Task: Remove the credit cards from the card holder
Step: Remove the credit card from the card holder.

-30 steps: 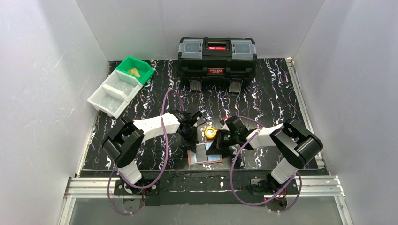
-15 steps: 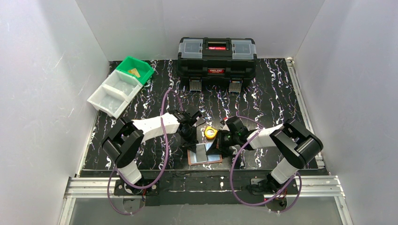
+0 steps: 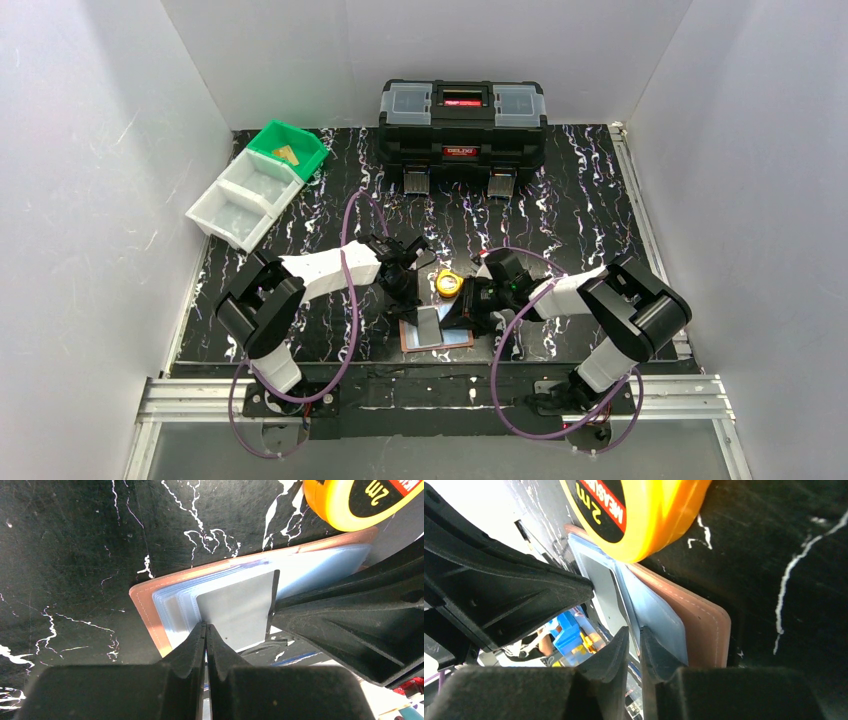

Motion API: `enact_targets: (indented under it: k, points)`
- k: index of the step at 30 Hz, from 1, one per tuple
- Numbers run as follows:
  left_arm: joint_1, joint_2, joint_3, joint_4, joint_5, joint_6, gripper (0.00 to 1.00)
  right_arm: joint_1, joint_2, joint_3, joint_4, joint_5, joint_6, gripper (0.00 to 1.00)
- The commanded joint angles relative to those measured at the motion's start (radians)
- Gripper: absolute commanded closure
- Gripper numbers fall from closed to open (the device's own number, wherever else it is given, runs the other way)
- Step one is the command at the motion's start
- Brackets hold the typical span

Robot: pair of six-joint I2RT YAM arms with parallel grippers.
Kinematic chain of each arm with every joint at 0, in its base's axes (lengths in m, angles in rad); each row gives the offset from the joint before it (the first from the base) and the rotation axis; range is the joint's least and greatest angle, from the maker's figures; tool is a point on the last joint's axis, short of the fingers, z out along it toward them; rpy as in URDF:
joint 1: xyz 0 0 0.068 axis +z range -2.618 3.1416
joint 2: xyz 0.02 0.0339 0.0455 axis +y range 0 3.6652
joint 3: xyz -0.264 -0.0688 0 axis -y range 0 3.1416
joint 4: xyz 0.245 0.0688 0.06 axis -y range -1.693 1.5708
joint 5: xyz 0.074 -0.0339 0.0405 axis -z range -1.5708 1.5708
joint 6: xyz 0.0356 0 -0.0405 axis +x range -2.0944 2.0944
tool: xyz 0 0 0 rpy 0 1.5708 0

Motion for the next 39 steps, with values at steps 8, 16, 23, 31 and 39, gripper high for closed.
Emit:
enact_targets:
  k: [8,16,23,31,39]
  points:
    - [-0.001,0.077,-0.057,-0.058,-0.064,0.023,1.0,0.006,0.063,0.016,0.116,-0.059,0.031,0.8]
    - [0.01,0.097,-0.087,-0.042,-0.057,0.01,1.0,0.001,0.053,-0.035,0.168,-0.034,0.07,0.91]
    - [0.039,0.087,-0.121,-0.04,-0.064,0.02,1.0,-0.031,0.012,-0.092,0.17,0.005,0.082,0.95]
    - [0.045,0.093,-0.123,-0.042,-0.067,0.025,1.0,-0.034,-0.001,-0.102,0.161,0.016,0.073,0.94]
    - [0.046,0.094,-0.105,-0.062,-0.084,0.033,1.0,-0.042,-0.063,-0.11,0.086,0.057,0.036,0.96]
